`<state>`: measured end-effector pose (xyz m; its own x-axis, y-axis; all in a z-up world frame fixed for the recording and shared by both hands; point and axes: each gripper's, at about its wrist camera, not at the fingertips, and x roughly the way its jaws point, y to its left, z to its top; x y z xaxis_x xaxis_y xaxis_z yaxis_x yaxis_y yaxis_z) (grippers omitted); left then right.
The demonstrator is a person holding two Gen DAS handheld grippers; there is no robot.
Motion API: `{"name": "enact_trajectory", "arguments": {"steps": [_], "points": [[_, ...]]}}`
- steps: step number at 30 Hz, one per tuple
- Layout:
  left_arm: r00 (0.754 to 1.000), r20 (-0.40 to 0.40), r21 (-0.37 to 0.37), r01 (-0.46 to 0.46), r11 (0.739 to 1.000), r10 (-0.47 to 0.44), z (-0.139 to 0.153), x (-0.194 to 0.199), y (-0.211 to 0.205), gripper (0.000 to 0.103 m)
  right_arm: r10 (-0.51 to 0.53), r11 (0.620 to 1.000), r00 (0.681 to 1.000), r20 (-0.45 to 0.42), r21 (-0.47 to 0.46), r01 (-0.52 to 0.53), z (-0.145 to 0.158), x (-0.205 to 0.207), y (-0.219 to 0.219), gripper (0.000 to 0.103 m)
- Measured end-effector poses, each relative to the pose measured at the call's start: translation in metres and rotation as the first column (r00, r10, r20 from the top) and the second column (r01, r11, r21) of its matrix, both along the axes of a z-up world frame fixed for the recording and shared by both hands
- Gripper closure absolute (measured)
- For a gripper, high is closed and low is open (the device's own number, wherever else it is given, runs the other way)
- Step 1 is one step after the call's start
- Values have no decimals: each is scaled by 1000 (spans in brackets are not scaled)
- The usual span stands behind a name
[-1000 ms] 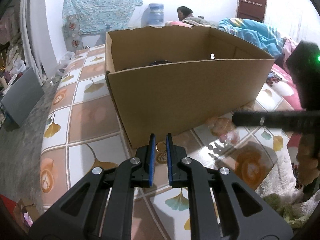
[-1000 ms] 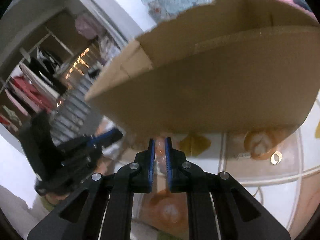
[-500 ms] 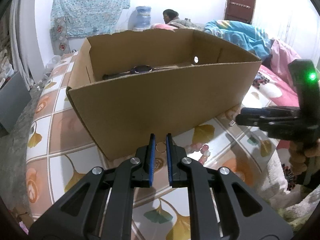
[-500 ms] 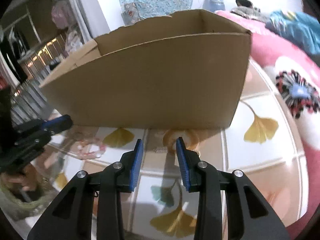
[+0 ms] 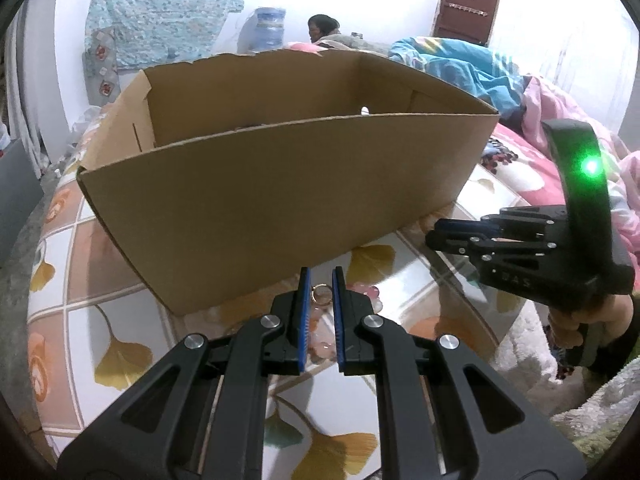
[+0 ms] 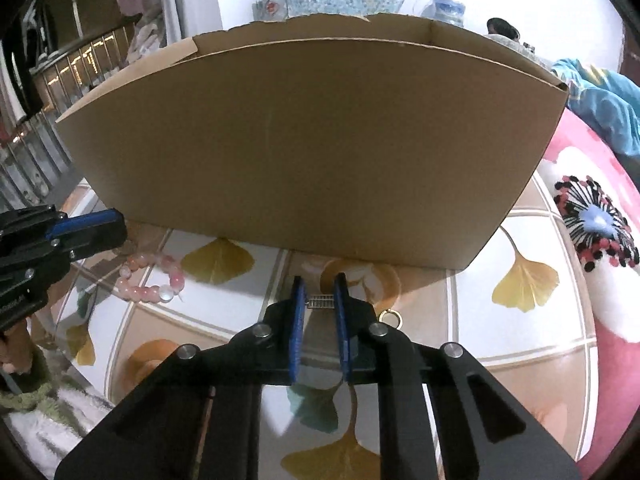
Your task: Organize jewelry
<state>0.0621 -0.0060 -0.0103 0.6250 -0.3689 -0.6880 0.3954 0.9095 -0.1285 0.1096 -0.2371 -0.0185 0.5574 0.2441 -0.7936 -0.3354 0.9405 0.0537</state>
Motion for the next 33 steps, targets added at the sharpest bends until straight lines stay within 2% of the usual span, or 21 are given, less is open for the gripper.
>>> {"name": "enact_trajectory", "arguments": {"steps": [8,12,15,19,21,23,26,31,33], "points": [[1000,4,-5,11,1000,-11,1,-4,-2,93,-21,998,999,-36,63,24,3,2,-6,88],[999,27,-11,27,1000,-27,12,-9,-1,93,-21,995,999,-27,101,23,17,-10,-12,88],[996,71,-47,48,998,-45,35,-17,5,93,3,988,1000,11,155,-5,39,-21,-16,88],[988,141,-78,74,994,-62,73,-21,9,93,36,974,993,109,219,-60,82,-28,-19,88],[982,171,-101,94,990,-76,92,-18,11,93,51,963,988,145,255,-87,100,-24,-22,95],[979,185,-124,116,985,-92,105,-10,11,93,68,951,983,172,287,-117,116,-13,-22,95],[983,157,-109,116,987,-98,108,18,5,93,92,942,980,177,303,-143,124,11,-26,95],[993,63,-84,108,991,-103,96,73,-12,93,83,939,989,122,322,-118,121,57,-38,95],[993,60,-70,106,992,-102,93,79,-17,93,73,934,989,128,338,-113,124,58,-44,95]]}}
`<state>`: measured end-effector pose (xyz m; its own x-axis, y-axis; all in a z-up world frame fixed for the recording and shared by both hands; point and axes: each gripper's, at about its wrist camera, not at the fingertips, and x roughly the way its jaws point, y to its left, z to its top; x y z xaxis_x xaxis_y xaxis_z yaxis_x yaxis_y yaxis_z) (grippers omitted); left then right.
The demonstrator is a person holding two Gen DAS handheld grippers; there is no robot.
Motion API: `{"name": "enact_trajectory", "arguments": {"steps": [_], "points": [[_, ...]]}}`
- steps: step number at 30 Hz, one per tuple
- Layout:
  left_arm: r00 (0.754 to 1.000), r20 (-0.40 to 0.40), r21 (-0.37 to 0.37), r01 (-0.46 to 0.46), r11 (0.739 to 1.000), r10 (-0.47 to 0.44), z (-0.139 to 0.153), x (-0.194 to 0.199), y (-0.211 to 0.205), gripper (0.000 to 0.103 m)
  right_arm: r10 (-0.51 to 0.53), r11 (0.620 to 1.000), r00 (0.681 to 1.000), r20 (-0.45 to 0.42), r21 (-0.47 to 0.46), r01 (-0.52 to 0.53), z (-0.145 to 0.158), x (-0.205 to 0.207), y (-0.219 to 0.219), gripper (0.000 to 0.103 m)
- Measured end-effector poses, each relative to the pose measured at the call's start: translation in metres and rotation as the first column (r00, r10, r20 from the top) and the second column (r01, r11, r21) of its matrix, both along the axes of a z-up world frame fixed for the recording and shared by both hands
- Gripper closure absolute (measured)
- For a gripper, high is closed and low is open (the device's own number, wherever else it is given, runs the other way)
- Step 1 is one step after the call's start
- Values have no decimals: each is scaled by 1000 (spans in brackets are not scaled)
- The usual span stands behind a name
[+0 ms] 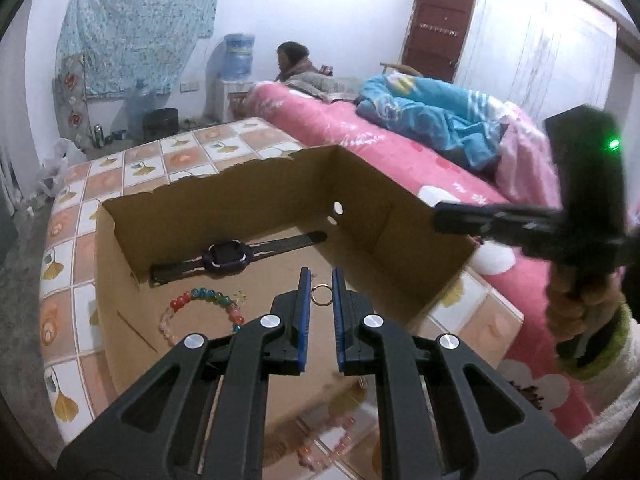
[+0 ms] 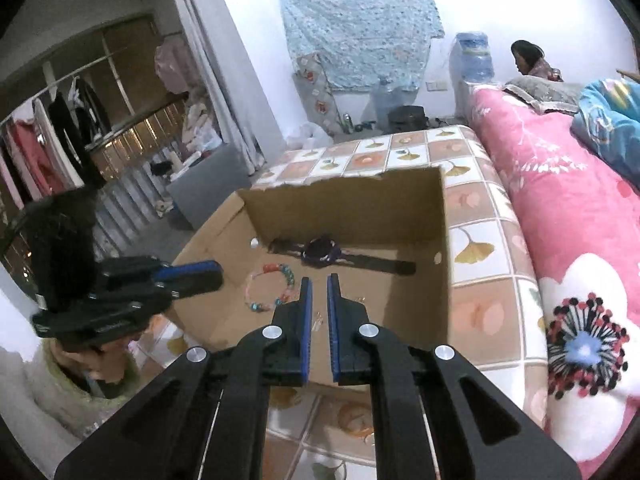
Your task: Organize jewelry
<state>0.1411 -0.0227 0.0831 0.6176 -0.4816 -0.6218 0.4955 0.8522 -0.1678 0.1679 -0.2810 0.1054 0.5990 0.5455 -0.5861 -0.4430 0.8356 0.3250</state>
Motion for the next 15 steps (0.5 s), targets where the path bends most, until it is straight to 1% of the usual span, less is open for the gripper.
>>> {"name": "enact_trajectory", "arguments": {"steps": [2,4,5,6,8,10,11,13,15], "points": [[1000,8,4,8,1000,-8,0,-1,-3,93,17,1000,1000,19,23,-17,4,-10,-6,94],[1000,13,9,4,1000,-5,-1,-4,-2,93,38,999,999,16,22,-38,-4,-28,-10,93],[1000,13,11,0,1000,0,-3,-5,-1,93,47,999,999,0,17,-47,-10,-34,-9,90],[1000,12,10,-2,1000,2,-4,-6,0,93,61,998,997,-36,16,-61,-23,-43,-6,81],[1000,8,3,-11,1000,11,-5,-8,4,93,65,998,994,-89,2,-65,-44,-51,1,73],[1000,11,-5,-19,1000,19,-6,-14,8,93,66,997,988,-140,-26,-70,-70,-58,14,73],[1000,12,-8,-21,1000,21,-6,-16,10,93,67,996,987,-149,-48,-75,-79,-59,22,73],[1000,12,-13,-25,1000,25,-6,-20,12,93,56,989,991,-125,-128,-72,-93,-58,41,73],[999,16,-14,-29,999,29,-8,-25,16,93,67,982,991,-114,-169,-86,-102,-52,55,73]]}}
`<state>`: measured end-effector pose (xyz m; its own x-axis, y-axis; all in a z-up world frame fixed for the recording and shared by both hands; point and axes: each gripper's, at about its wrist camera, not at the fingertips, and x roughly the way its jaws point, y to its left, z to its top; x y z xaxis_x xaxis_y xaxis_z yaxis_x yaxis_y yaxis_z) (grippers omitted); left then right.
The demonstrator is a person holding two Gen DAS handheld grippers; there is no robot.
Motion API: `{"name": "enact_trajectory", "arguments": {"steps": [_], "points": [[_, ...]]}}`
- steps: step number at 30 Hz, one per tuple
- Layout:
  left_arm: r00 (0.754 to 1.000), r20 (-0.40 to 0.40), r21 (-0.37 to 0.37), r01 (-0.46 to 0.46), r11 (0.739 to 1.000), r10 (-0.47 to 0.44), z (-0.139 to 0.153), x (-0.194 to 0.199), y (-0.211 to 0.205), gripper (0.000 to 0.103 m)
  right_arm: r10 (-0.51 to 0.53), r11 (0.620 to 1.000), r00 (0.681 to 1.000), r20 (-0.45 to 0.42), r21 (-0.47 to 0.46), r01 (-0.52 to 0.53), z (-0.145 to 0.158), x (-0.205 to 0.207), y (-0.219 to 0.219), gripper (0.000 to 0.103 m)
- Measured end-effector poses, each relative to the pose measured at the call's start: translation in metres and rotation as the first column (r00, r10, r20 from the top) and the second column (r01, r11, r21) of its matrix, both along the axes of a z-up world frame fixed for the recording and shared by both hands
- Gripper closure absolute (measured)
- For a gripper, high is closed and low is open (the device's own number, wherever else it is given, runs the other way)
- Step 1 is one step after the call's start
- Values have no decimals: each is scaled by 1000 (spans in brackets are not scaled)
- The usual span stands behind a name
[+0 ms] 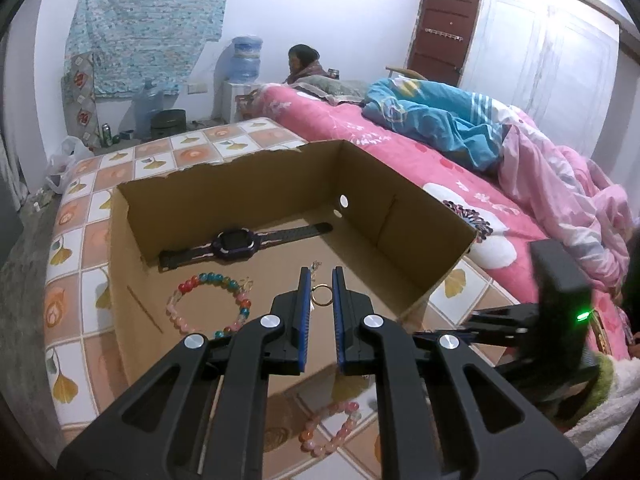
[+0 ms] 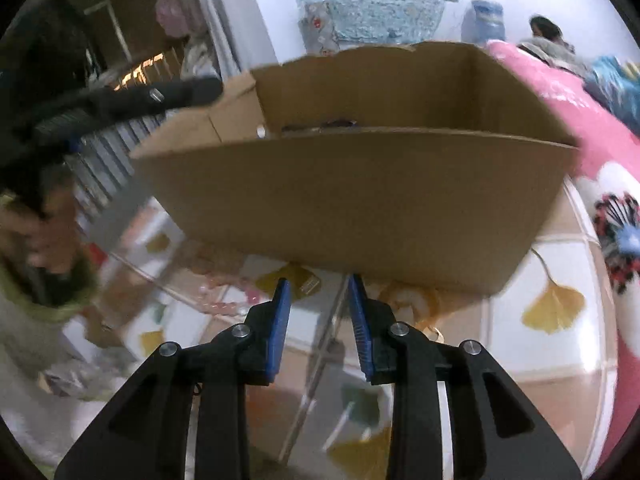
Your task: Organize jewelry
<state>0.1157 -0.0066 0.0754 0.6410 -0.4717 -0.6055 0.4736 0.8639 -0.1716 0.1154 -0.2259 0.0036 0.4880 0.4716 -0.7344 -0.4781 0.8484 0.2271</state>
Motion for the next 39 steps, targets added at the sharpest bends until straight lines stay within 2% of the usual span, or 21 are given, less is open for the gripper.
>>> {"name": "enact_trajectory", "arguments": {"steps": [6,8,10,11,12,13,25,30,33,39], "points": [[1000,-6,-35,-17,999,17,-6,-8,14,93,49,987,998,29,-157,-44,-22,8,38,73],[1000,-6,-44,-24,999,24,-8,-8,16,93,62,982,997,44,-183,-53,-24,7,45,73],[1000,-7,-51,-27,998,26,-10,-8,19,93,72,977,996,47,-205,-61,-24,7,49,78],[1000,-6,-55,-27,998,27,-10,-8,21,93,67,977,997,39,-205,-57,-24,8,49,88],[1000,-5,-57,-27,998,27,-11,-8,22,93,62,978,998,30,-202,-55,-23,10,49,97],[1000,-5,-60,-28,998,27,-11,-8,23,93,57,979,998,16,-195,-53,-23,11,49,98],[999,7,-74,-33,997,34,-12,-7,26,93,-10,992,999,-34,-124,6,-25,10,30,98],[999,11,-76,-29,997,30,-12,-7,25,93,-37,995,999,-26,-98,34,-13,0,19,98],[1000,14,-75,-25,997,26,-10,-7,22,93,-51,997,999,-8,-58,50,5,-7,9,98],[1000,25,-72,-3,997,5,0,1,13,93,-53,998,993,104,41,49,65,-14,-7,98]]}}
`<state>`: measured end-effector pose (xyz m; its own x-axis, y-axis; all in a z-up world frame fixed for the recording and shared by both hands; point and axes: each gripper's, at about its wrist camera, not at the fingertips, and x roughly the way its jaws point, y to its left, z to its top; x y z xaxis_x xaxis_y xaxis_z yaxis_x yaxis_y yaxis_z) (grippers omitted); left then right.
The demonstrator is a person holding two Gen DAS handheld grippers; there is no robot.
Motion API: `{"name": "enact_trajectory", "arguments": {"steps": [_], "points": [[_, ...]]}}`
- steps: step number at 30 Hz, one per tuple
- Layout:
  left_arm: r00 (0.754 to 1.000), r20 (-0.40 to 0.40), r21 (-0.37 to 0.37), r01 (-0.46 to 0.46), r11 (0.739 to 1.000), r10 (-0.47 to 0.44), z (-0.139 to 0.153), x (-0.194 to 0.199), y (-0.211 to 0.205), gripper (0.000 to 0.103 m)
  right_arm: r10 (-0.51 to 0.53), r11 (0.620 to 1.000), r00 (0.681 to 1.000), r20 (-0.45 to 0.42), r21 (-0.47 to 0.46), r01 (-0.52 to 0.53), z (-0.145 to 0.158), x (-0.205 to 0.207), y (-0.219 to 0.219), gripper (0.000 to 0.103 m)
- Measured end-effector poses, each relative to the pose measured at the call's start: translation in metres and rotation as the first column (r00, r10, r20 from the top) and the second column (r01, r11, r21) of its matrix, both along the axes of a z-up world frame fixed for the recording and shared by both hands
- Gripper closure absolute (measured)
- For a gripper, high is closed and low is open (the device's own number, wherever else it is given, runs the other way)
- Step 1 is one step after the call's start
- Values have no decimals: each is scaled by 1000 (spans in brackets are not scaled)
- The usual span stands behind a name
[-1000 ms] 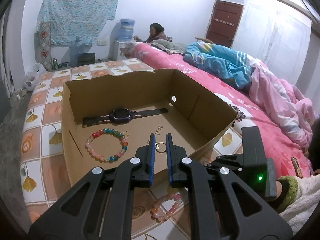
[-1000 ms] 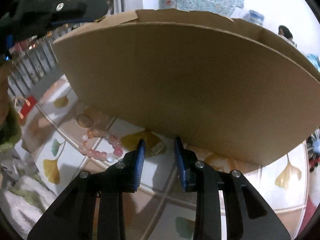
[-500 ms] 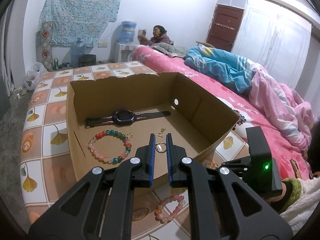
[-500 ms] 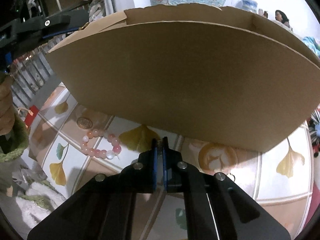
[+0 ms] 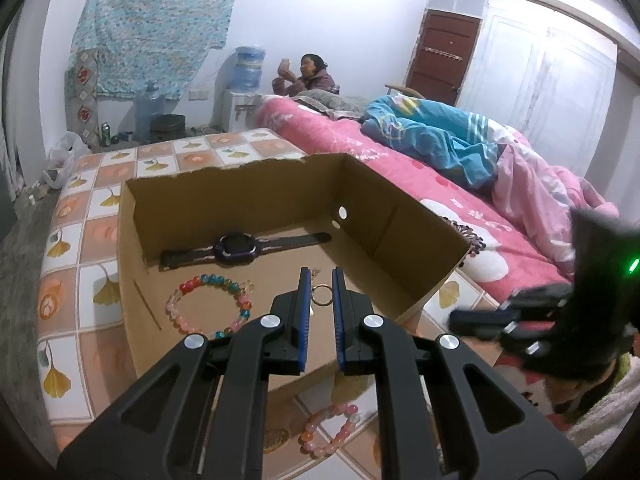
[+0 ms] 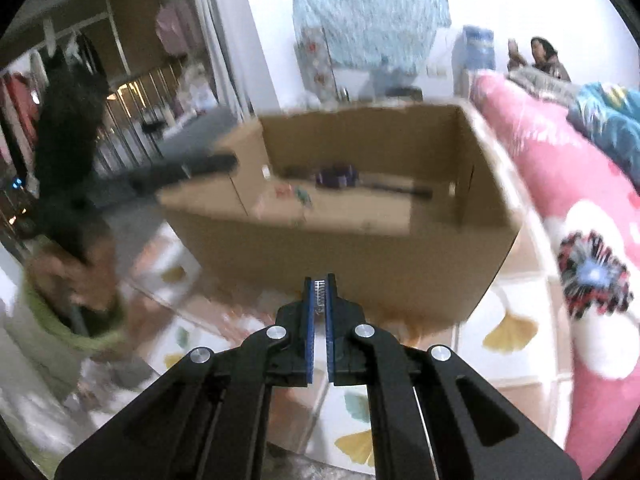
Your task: Organize jewelry
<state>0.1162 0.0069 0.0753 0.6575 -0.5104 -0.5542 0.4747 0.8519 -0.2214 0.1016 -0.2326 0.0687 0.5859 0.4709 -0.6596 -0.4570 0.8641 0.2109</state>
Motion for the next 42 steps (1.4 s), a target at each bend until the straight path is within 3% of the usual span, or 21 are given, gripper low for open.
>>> {"name": "enact_trajectory", "arguments": {"steps": [6,10,13,22,26,33,37,42], "points": [[997,-38,29,61,998,-60,10,30,-18,93,7,998,996,85,55,-12,39,30,-15,98],[983,-162,35,93,995,-86,5,68,-25,93,30,998,999,18,58,-31,34,71,-19,98],[958,-270,41,110,993,-95,-4,98,-30,93,33,999,999,-35,37,-31,22,91,-18,98],[920,-387,80,99,992,-61,-20,133,-39,93,53,998,994,-98,20,-52,6,109,-15,93],[923,-383,66,75,995,-44,-19,134,-37,93,37,998,996,-84,61,-32,12,107,-25,85],[951,-306,36,49,998,-36,-1,125,-32,89,-8,992,1000,-27,125,11,31,96,-46,75],[973,-228,14,41,999,-37,17,107,-27,83,-42,985,999,6,168,40,41,83,-61,72],[995,-75,15,61,998,-60,41,60,-23,76,-100,974,995,24,207,93,47,60,-81,71]]}}
